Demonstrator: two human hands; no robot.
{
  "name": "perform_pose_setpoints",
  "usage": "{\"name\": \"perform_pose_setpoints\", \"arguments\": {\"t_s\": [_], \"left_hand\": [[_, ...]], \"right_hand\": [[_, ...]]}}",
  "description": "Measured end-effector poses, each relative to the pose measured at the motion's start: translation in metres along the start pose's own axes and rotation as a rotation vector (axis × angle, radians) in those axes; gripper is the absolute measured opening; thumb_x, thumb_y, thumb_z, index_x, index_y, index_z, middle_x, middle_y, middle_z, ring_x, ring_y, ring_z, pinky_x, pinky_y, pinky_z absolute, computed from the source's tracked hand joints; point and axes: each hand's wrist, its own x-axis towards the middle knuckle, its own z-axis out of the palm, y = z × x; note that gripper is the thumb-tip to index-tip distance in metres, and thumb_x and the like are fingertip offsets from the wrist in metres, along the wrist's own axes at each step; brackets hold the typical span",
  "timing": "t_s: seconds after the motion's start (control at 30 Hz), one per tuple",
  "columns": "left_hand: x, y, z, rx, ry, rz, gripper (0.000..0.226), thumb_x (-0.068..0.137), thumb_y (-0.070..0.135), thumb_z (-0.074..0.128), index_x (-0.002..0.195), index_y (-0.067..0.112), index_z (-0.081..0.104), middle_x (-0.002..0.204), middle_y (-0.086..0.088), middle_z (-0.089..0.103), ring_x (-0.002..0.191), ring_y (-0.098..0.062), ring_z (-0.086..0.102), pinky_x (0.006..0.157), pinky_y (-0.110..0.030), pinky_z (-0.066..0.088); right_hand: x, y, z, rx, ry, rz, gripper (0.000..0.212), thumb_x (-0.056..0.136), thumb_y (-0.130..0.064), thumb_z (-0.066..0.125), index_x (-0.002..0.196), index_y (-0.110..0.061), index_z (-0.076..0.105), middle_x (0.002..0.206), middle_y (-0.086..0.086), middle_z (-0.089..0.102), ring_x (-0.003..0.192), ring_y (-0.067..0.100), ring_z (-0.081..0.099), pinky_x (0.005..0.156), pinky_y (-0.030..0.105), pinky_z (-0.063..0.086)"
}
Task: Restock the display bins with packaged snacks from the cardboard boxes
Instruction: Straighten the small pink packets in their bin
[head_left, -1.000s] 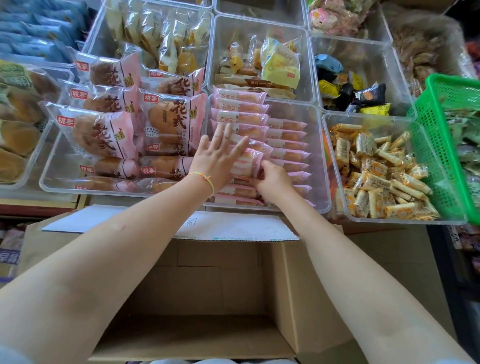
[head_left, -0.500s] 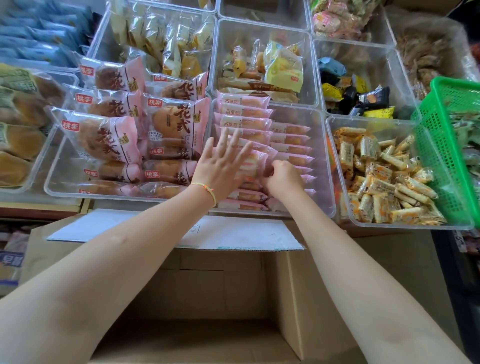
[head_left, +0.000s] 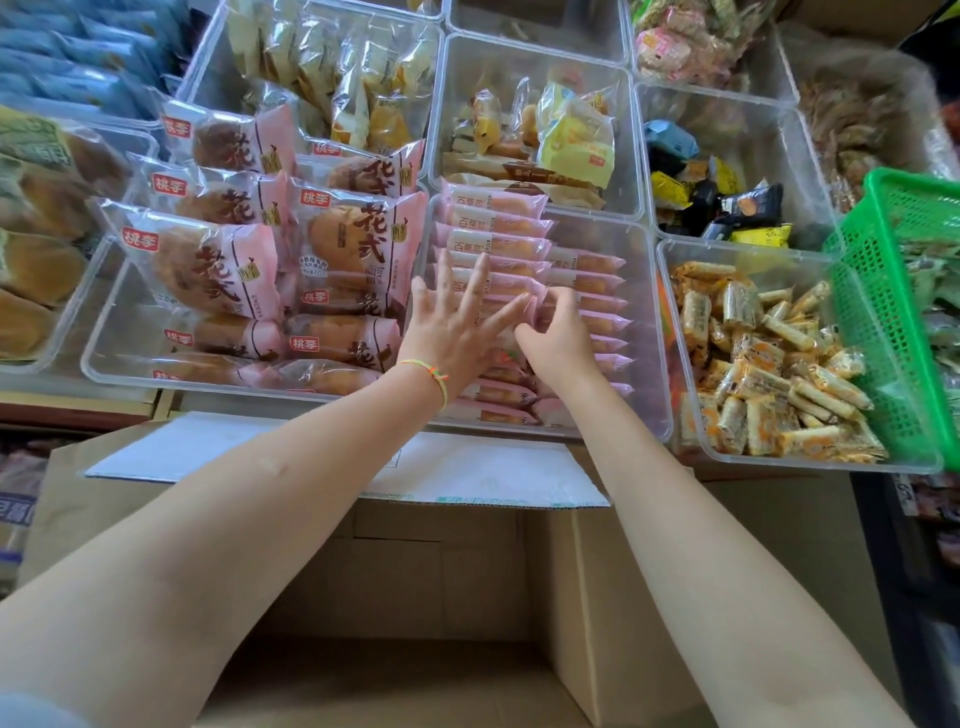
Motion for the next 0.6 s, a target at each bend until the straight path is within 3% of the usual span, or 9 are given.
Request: {"name": "perform_pose_setpoints", "arguments": {"t_s": [0.13, 0.2, 0.3, 0.43, 0.5, 0.6], "left_hand": [[0.002, -0.004, 0.006, -0.027, 0.062, 0.043, 0.076, 0.094, 0.064, 0.023, 0.152, 0.038, -0.02, 0.161, -0.022, -0.015, 0.143, -0.057, -0.007, 0.115, -0.068, 0.004], [0.002, -0.011, 0.011, -0.041, 0.107, 0.053, 0.077, 0.093, 0.066, 0.016, 0.153, 0.032, -0.019, 0.162, -0.021, -0.01, 0.146, -0.053, -0.005, 0.117, -0.065, 0.005], [0.005, -0.02, 0.016, -0.104, 0.121, 0.045, 0.08, 0.094, 0.068, 0.013, 0.154, 0.025, -0.018, 0.163, -0.02, -0.01, 0.149, -0.043, -0.007, 0.12, -0.057, 0.001], [0.006, -0.022, 0.019, -0.126, 0.131, 0.037, 0.08, 0.096, 0.067, 0.017, 0.155, 0.023, -0.017, 0.163, -0.019, -0.012, 0.15, -0.039, -0.01, 0.121, -0.053, -0.002], [0.007, -0.021, 0.021, -0.115, 0.149, 0.052, 0.08, 0.096, 0.066, 0.019, 0.155, 0.024, -0.016, 0.162, -0.021, -0.011, 0.15, -0.04, -0.009, 0.121, -0.053, -0.002], [0.011, -0.018, 0.022, -0.095, 0.177, 0.092, 0.082, 0.094, 0.064, 0.027, 0.156, 0.026, -0.012, 0.163, -0.02, -0.007, 0.149, -0.043, -0.005, 0.122, -0.054, 0.001]], "right_hand": [[0.0, 0.005, -0.001, 0.013, 0.185, -0.076, 0.03, 0.094, -0.03, 0.064, 0.115, -0.018, 0.046, 0.104, -0.001, 0.059, 0.089, 0.012, 0.058, 0.071, 0.025, 0.051], [0.004, 0.008, -0.001, -0.038, 0.164, -0.127, 0.017, 0.096, -0.028, 0.063, 0.1, -0.013, 0.055, 0.093, 0.0, 0.063, 0.084, 0.016, 0.06, 0.073, 0.028, 0.05], [0.011, 0.015, -0.007, -0.07, 0.135, -0.126, 0.022, 0.099, -0.026, 0.06, 0.085, -0.009, 0.057, 0.076, -0.003, 0.059, 0.07, 0.011, 0.052, 0.065, 0.022, 0.043], [0.013, 0.029, -0.028, -0.017, 0.16, -0.018, 0.02, 0.099, -0.025, 0.059, 0.088, -0.009, 0.058, 0.077, -0.004, 0.059, 0.069, 0.014, 0.056, 0.061, 0.021, 0.046], [0.008, 0.025, -0.028, 0.009, 0.109, -0.053, 0.014, 0.096, -0.024, 0.064, 0.091, -0.011, 0.063, 0.083, -0.003, 0.065, 0.075, 0.017, 0.063, 0.068, 0.025, 0.052], [0.003, 0.014, -0.017, 0.029, 0.106, -0.115, 0.009, 0.094, -0.017, 0.065, 0.102, -0.014, 0.066, 0.092, -0.009, 0.067, 0.086, 0.005, 0.062, 0.079, 0.018, 0.052]]}}
